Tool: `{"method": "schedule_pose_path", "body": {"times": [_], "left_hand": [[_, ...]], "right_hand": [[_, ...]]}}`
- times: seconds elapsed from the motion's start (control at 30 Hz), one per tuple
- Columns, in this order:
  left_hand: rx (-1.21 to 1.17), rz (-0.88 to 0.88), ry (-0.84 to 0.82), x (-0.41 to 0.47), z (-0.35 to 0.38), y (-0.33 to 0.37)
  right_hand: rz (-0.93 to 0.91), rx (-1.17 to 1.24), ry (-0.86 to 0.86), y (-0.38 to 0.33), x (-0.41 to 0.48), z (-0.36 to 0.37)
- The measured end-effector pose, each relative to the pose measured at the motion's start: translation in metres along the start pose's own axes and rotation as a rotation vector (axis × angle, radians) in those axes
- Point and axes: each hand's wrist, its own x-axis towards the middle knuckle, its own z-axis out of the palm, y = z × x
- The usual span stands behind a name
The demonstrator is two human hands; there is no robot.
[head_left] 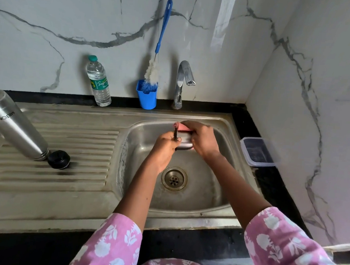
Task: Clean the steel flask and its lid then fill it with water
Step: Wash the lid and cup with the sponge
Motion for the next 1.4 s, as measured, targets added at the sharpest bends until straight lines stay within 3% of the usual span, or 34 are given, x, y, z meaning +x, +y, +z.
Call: {"method": "schedule_pose_path", "body": {"times": [0.13, 0.23, 0.3, 0.37, 0.43, 0.47, 0.57, 0.67, 0.77, 0.83, 0.9, 0.97, 1.03, 1.27, 1.4], "left_hand": [[-0.234, -0.128, -0.018, 0.004, -0.003, 0.005], [0.014, -0.008, 0.067, 0.003, 0.004, -0.002], [0.124, 0.083, 0.106, 0.001, 0.003, -0.008], [0.183, 0.159, 0.104, 0.001, -0.002, -0.012], [0.206, 0.175, 0.061, 0.003, -0.006, -0.013], [0.193, 0.146, 0.025, 0.003, -0.006, -0.011], [-0.046, -0.036, -0.088, 0.000, -0.006, 0.000], [-0.310, -0.146, -0.105, 0.000, -0.010, 0.008], [-0.192, -0.050, -0.011, 0.000, -0.009, 0.005], [0.007, 0.069, 0.028, -0.001, -0.008, -0.001], [0.141, 0.179, 0.012, -0.001, -0.008, -0.007], [0.229, 0.230, -0.011, -0.001, -0.009, -0.011], [0.269, 0.214, -0.038, -0.004, -0.006, -0.010], [-0.376, -0.150, -0.106, -0.004, -0.007, 0.009], [0.069, 0.022, -0.003, 0.001, -0.005, -0.003]], "right_hand": [[-0.278, -0.044, 0.145, 0.015, -0.016, 0.014], [-0.248, -0.001, 0.162, 0.015, -0.015, 0.018], [-0.101, 0.049, 0.130, 0.009, -0.008, 0.018], [0.194, 0.223, 0.009, 0.005, 0.007, 0.010], [0.430, 0.387, -0.098, 0.005, 0.019, 0.005], [0.461, 0.394, -0.106, 0.006, 0.022, 0.004], [0.316, 0.304, -0.018, 0.006, 0.014, 0.008], [-0.031, 0.144, 0.125, 0.005, -0.005, 0.014], [-0.147, 0.107, 0.187, 0.006, -0.011, 0.020], [-0.064, 0.159, 0.159, 0.003, -0.006, 0.017], [0.147, 0.224, 0.065, -0.003, 0.006, 0.008], [0.335, 0.290, -0.040, -0.002, 0.020, 0.002], [0.396, 0.259, -0.089, -0.003, 0.023, 0.000], [-0.109, 0.206, 0.186, 0.008, -0.012, 0.016], [-0.279, 0.094, 0.290, 0.010, -0.016, 0.019]]}}
